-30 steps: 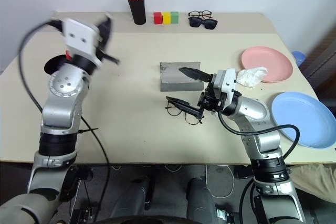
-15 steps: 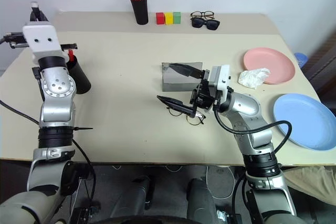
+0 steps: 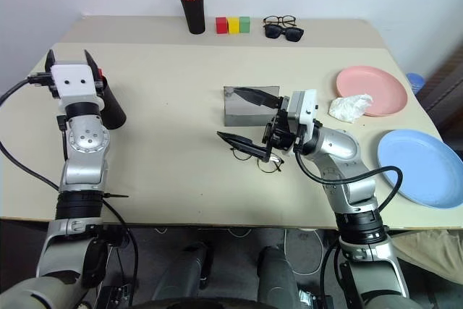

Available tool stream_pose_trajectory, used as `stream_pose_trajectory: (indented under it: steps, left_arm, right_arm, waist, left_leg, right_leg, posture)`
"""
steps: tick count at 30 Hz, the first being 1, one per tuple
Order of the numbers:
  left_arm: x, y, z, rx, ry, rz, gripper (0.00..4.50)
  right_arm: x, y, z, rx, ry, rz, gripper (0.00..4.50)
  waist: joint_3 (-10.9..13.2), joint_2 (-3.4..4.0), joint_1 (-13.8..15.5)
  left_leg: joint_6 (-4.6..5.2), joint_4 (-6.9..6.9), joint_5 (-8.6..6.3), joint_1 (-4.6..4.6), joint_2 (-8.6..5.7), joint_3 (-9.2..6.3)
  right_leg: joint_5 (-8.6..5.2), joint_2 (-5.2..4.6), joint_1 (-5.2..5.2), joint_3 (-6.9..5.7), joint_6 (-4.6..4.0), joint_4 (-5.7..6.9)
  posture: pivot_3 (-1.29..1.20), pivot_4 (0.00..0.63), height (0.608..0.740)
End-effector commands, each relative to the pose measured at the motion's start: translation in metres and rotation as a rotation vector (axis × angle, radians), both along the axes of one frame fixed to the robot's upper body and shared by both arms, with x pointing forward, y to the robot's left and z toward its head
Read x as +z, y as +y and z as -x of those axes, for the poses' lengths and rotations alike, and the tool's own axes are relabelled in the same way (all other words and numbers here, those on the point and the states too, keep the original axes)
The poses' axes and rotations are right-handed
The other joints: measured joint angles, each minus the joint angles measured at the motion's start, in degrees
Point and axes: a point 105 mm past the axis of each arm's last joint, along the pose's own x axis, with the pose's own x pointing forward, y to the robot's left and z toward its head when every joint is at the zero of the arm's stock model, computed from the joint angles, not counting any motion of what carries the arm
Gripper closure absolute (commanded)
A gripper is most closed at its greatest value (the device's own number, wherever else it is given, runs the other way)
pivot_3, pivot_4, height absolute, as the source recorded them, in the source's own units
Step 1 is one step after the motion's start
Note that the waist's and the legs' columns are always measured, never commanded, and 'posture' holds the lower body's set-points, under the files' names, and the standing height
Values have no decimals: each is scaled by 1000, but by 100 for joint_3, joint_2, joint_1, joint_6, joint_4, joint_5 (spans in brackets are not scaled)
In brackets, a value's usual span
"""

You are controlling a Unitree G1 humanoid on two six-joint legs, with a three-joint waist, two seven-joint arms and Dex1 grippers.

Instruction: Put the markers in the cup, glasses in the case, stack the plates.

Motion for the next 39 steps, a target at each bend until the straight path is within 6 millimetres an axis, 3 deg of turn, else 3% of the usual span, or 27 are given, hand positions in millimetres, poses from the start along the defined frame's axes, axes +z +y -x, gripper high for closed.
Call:
stream_pose_trajectory:
  steps: [1, 4, 6, 8, 11, 15, 21, 25, 28, 32, 39]
  left_arm:
    - [23, -39, -6, -207, -7, 1, 1676]
    - [27, -68, -20, -371, 128, -20, 1676]
    - [20, -121, -31, -685, 362, -169, 1676]
    - [15, -154, -36, -878, 538, -207, 1676]
    - [12, -179, -41, -1009, 667, -265, 1676]
    - [-26, -218, -35, -1191, 923, -509, 1676]
    - [-55, -231, -30, -1315, 1094, -654, 1676]
    - [-65, -234, -38, -1291, 1163, -689, 1676]
    - [-71, -237, -44, -1256, 1177, -712, 2529]
    - [-73, -243, -44, -1264, 1179, -740, 4479]
    - [-74, -251, -40, -1309, 1176, -767, 4479]
  right_arm:
    - [8, -12, 4, -51, -38, -2, 0]
    - [6, -19, 6, -93, -32, 6, 0]
    - [5, -28, 8, -136, -15, 9, 0]
    - [1, -36, 11, -185, -1, 31, 0]
    - [-8, -45, 13, -239, 37, 64, 0]
    - [-23, -65, 21, -338, 122, 120, 0]
    - [-37, -89, 36, -470, 213, 177, 0]
    - [-46, -105, 52, -555, 258, 210, 0]
    - [-47, -112, 59, -605, 261, 215, 0]
    - [-46, -114, 64, -636, 259, 207, 0]
    - [-48, -111, 66, -650, 260, 202, 0]
  waist:
    - [-1, -2, 8]
    - [-1, -2, -5]
    - [-1, -3, -2]
    - [-1, -3, 3]
    - [-1, -3, -26]
    - [-1, 0, -59]
    - [4, -4, -37]
    - [5, -7, 16]
    - [6, -8, 15]
    - [7, -11, -7]
    - [7, -10, 4]
  left_leg:
    - [0, 1, 0, -2, 0, 0]
    - [0, 3, 0, -4, 0, 0]
    - [0, 3, 0, -5, 0, 0]
    - [0, 5, 0, -9, 0, 0]
    - [0, 7, 0, -11, -1, 4]
    - [2, -3, 0, -8, 2, 2]
    - [2, 2, -1, -20, 3, 3]
    - [4, 7, -2, -24, 4, 2]
    - [13, 21, -8, -33, -2, 3]
    - [27, 40, -16, -39, -5, 10]
    - [31, 55, -20, -47, -7, 8]
  right_leg:
    - [0, 0, 1, 0, 0, -1]
    - [0, 0, -1, -1, 0, -1]
    - [-1, 1, -2, -2, 0, 2]
    - [-2, 1, -3, -5, -1, 0]
    - [-3, -2, 2, -1, 1, -11]
    - [-6, 0, -3, -5, 3, -5]
    - [-15, -1, -14, -4, -15, -8]
    - [-30, -3, -10, -6, 5, -12]
    - [-33, -12, -6, -9, 12, -18]
    - [-35, -20, -5, -10, 16, -18]
    - [-35, -25, -3, -16, 16, -17]
  posture:
    - [0, 150, 740]
    - [0, 150, 740]
    - [0, 150, 740]
    - [0, 150, 740]
    - [0, 150, 740]
    - [0, 150, 740]
    - [0, 150, 740]
    - [0, 150, 740]
    - [0, 150, 740]
    - [0, 150, 740]
    - [0, 150, 740]
